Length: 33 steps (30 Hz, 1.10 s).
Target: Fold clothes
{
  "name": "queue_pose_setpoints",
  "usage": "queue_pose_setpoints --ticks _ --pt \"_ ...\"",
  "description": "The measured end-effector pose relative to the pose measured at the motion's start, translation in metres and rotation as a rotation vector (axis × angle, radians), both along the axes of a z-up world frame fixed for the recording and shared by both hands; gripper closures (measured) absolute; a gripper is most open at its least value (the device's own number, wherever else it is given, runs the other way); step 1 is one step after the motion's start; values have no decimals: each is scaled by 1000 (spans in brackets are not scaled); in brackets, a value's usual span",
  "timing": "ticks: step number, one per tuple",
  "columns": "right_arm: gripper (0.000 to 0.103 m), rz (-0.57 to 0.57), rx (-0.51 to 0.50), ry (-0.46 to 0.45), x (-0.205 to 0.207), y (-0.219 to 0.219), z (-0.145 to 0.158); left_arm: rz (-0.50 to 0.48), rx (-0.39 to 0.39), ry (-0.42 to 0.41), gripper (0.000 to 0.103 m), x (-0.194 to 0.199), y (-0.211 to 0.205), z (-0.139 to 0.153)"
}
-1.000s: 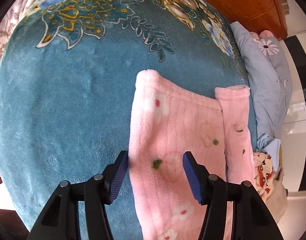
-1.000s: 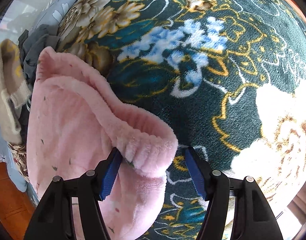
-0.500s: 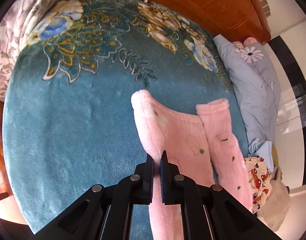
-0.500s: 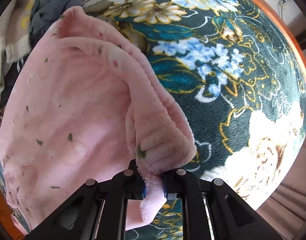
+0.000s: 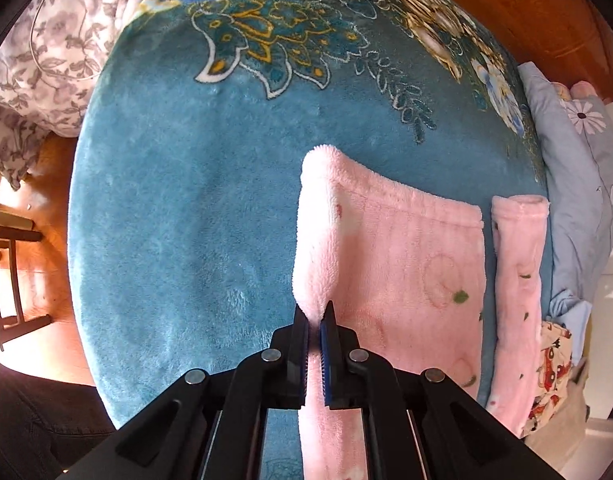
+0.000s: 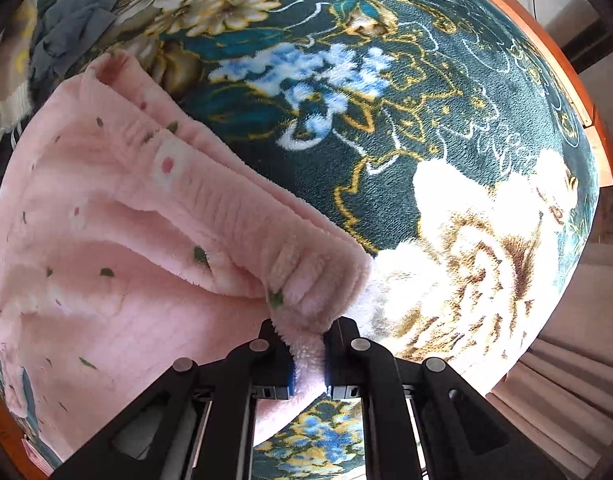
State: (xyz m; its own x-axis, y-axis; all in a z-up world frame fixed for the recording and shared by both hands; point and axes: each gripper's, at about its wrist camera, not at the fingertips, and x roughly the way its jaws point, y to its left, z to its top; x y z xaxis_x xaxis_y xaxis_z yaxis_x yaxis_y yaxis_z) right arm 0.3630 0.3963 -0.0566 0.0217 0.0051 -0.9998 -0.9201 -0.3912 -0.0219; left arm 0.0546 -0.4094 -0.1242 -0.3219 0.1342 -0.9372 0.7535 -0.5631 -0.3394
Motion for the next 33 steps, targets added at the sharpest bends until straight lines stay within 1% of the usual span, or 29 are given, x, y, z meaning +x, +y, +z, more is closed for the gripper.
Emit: queue_pose_setpoints --ticks 3,5,6,8,9,10,11,12,14,16,18,20,23,26,28,31,33 --pt "92 -27 -16 23 2 5 4 -27 -41 9 98 -4 5 6" --pt "84 -62 -42 62 6 12 7 -21 -48 26 97 -2 5 10" --pt "77 -79 -58 80 9 15 8 -15 -49 33 94 0 5 11" --pt "74 -108 -100 134 16 22 11 -4 -49 48 94 3 4 14" --pt "68 -119 -125 171 20 25 14 1 -48 57 94 4 4 15" --pt "57 -116 -153 211 22 28 18 6 -47 66 92 6 4 16" --pt "54 -104 -148 233 23 31 25 11 -46 75 86 7 4 17" --pt "52 -86 -118 247 23 35 33 18 -48 86 77 8 4 18" --pt "52 -54 -44 258 21 46 48 30 -46 125 68 11 6 24" --pt "52 -47 20 275 14 59 55 41 -23 186 63 17 12 33" --pt "52 -42 18 329 -6 65 51 47 26 249 51 27 27 38" --pt "52 -17 -5 373 -46 67 36 21 99 305 50 33 50 36" --pt "52 44 -36 419 -87 61 25 -72 94 310 50 27 84 41" --pt "52 106 -60 459 -124 56 17 -217 22 321 49 17 112 56" --pt "52 119 -34 493 -144 67 17 -276 -6 315 47 14 125 61" --pt "52 99 -22 523 -165 90 12 -274 -4 280 46 15 130 59" --pt "52 77 -35 540 -178 105 5 -246 0 268 46 16 128 57"
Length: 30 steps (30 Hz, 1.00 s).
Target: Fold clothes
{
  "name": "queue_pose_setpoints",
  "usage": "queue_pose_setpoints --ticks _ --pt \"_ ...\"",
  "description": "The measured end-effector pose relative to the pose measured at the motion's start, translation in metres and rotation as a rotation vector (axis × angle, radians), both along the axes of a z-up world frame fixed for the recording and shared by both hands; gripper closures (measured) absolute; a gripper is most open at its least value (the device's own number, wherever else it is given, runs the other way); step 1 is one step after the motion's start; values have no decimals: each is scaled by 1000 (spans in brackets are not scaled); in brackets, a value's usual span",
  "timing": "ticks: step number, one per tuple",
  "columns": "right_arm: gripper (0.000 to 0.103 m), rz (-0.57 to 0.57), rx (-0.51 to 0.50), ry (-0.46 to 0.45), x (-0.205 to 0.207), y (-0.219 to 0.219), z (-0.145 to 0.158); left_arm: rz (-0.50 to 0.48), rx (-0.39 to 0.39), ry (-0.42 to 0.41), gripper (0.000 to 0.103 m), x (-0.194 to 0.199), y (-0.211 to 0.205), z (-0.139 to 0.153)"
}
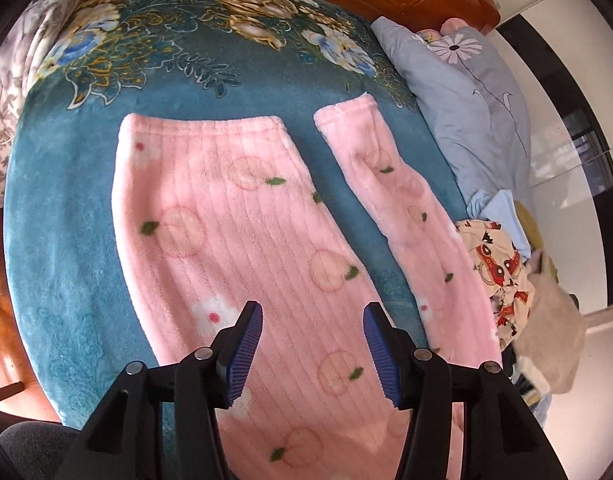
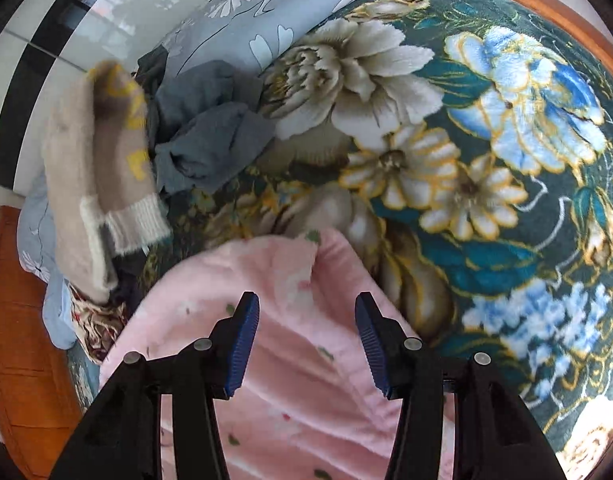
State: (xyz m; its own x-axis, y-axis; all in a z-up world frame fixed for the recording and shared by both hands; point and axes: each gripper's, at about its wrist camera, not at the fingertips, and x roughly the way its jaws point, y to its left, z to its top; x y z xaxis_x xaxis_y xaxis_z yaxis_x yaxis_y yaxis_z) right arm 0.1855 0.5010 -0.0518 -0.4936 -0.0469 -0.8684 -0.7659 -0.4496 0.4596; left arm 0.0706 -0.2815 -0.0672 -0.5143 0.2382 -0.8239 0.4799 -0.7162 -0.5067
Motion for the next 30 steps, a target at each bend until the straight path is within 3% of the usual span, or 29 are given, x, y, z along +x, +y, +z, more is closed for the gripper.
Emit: queue_pose_setpoints --ticks 5,11,13,15,17,21,24,26,30 --pt "52 30 -190 60 -21 -1 -23 56 21 -25 46 7 -7 -4" --pt "54 -18 -189 79 -35 14 -34 61 11 -21 46 12 -9 -1" --pt "75 -54 -208 82 -37 19 -37 56 6 -24 46 12 -8 0" --pt "94 -25 -178 24 -42 16 -35 51 0 -29 46 11 -7 0" --pt "94 25 -128 -31 -46 9 -30 48 -1 -34 46 12 -7 0" --pt "95 51 -53 -35 -43 12 -11 41 4 -37 46 12 -8 0" --pt "96 -50 47 -56 -31 42 1 39 13 -36 46 12 -9 -1" --pt "96 -95 38 -100 -27 50 -2 41 17 -33 46 13 -9 -1" --pt "95 -10 87 -138 -40 35 -3 37 26 -36 46 14 -11 -1"
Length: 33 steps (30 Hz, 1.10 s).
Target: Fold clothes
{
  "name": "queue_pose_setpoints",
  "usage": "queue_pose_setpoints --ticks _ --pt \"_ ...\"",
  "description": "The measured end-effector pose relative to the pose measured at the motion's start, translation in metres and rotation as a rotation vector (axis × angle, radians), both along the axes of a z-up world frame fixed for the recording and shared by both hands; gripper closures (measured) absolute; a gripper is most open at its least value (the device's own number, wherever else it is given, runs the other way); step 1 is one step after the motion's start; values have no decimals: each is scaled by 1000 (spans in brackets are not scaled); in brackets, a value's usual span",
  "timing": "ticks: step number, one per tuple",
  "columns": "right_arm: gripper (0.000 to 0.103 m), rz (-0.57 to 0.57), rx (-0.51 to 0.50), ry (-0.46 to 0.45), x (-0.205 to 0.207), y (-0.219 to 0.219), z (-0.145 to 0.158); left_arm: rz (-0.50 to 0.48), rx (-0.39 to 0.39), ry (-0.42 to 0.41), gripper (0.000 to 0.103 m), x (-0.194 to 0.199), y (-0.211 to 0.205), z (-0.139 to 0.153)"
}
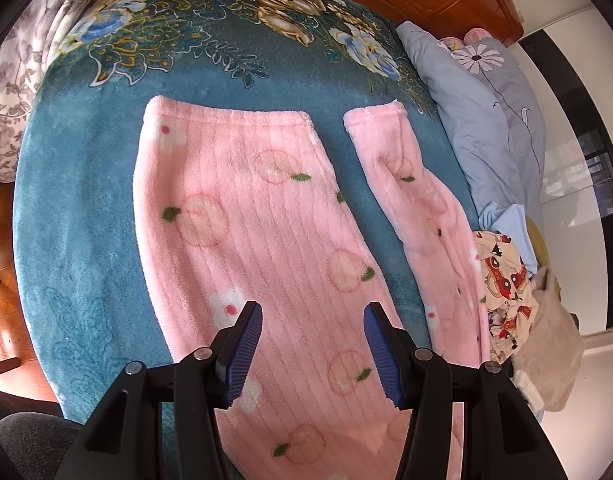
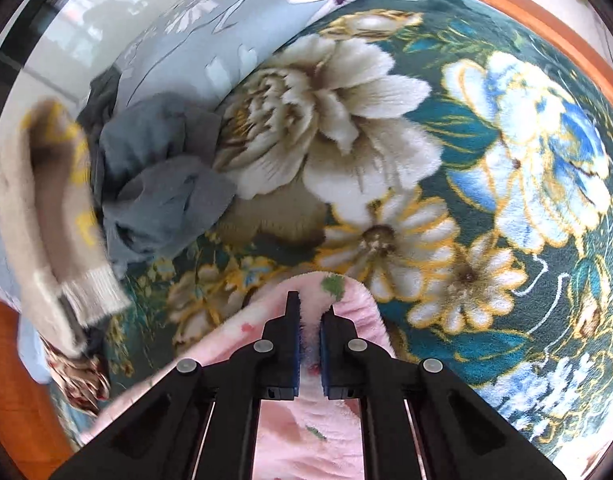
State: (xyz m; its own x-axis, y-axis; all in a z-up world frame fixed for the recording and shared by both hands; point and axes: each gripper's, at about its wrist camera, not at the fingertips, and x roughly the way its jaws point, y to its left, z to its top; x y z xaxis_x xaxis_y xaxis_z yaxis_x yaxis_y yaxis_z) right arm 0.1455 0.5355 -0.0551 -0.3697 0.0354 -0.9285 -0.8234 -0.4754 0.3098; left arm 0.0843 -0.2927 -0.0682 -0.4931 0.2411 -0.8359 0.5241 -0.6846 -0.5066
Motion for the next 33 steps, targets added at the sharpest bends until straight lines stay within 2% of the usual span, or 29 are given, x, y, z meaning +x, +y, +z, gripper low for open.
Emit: queue_pose_setpoints --ticks 2,3,4,7,9,11,13,15,17,20,22,25,26,27,28,29,30,33 --pt "92 -3 38 -9 -2 -8 7 5 15 3 46 0 -2 -1" --pt "87 -20 65 -19 -2 -13 12 9 24 3 46 0 -3 -2" --pt "77 -36 92 -30 -2 -17 17 13 33 3 46 0 -4 -4" --pt "76 -63 188 -61 -4 -34 33 23 67 11 45 -1 -5 -6" --pt "73 -21 263 -74 -11 -53 41 24 80 17 45 -3 -5 -8" --pt "69 65 279 -41 -24 -74 43 17 83 16 45 -7 -3 -9" --pt "59 220 242 -4 -44 -107 38 4 89 9 44 -12 0 -12" --pt "57 385 207 15 -66 -144 31 -9 99 2 44 -18 2 -15" --pt "56 527 195 -5 -86 -182 20 -20 110 -5 44 -24 3 -18" --pt "56 617 188 -22 -108 -219 12 -32 124 -14 44 -30 4 -23" --pt "56 641 220 -45 -117 -233 16 -27 127 -19 44 -31 2 -26" --pt "57 617 254 -60 -118 -223 25 19 171 -28 44 -30 -7 -35" --pt "57 586 287 -93 -115 -211 27 35 187 -27 44 -29 -10 -37" --pt "63 553 320 -126 -111 -198 29 48 198 -25 44 -29 -13 -38" --pt "79 517 352 -159 -107 -185 31 55 205 -24 44 -28 -14 -38" --pt "88 471 378 -194 -100 -167 32 56 211 -23 44 -28 -14 -38" --pt "94 427 397 -229 -91 -149 32 55 216 -22 44 -28 -14 -39" --pt "94 322 434 -309 -65 -97 33 29 206 -27 44 -31 -10 -36"
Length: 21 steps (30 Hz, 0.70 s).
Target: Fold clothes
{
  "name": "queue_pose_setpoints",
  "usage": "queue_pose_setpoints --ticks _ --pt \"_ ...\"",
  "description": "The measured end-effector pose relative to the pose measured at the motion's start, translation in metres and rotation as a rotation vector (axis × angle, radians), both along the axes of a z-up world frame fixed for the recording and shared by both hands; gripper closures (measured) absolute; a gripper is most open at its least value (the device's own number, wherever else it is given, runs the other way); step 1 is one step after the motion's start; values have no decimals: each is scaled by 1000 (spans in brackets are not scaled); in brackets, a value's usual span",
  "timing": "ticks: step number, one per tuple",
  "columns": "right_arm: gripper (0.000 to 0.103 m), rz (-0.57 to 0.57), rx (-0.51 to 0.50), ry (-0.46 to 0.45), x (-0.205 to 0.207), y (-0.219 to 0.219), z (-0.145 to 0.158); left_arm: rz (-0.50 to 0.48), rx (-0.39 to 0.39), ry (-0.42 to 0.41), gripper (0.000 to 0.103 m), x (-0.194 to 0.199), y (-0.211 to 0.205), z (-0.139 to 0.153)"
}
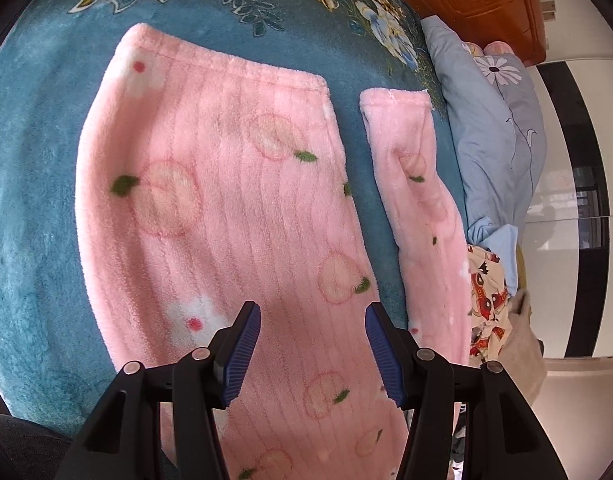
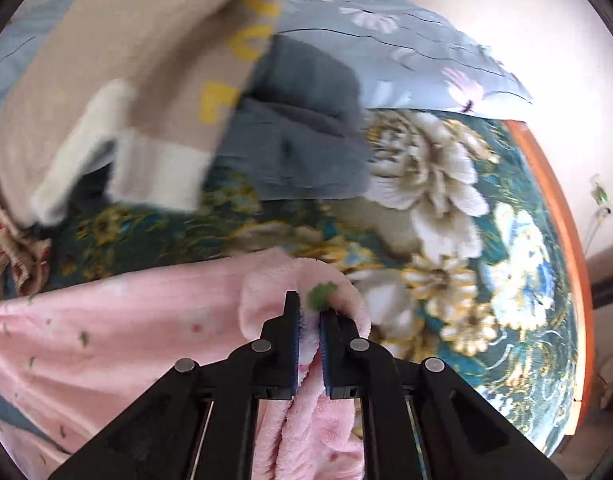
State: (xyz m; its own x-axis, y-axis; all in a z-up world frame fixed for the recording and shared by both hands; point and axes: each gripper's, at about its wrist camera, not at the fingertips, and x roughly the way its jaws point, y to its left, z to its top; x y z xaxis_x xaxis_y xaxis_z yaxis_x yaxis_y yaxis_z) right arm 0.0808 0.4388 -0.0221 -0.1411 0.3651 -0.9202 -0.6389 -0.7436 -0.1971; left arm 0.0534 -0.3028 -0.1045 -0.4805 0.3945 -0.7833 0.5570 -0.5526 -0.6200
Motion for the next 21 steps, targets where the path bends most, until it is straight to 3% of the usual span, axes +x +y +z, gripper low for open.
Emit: queue_pose_setpoints --ticks 4,6,8,10,12,15,18,21 --pt "95 -97 48 -59 40 53 -6 -29 -22 -5 44 -1 2 3" --pt "93 -131 1 -42 55 73 -10 -27 -20 -5 44 2 -1 4" --pt "77 -139 -59 -12 62 80 -11 -24 -18 4 44 3 -2 6" --pt "54 -97 -50 31 63 68 0 -27 -32 11 44 3 -2 9" --pt "44 -47 -36 58 65 52 15 -42 -63 9 44 -1 2 12" --pt "42 26 -93 30 74 13 24 -73 -85 12 44 -8 11 12" --pt "42 99 -270 -60 82 -32 4 -125 -82 5 44 -10 19 12" --pt "42 119 -340 -166 90 -72 -21 -132 -85 33 44 -7 16 18"
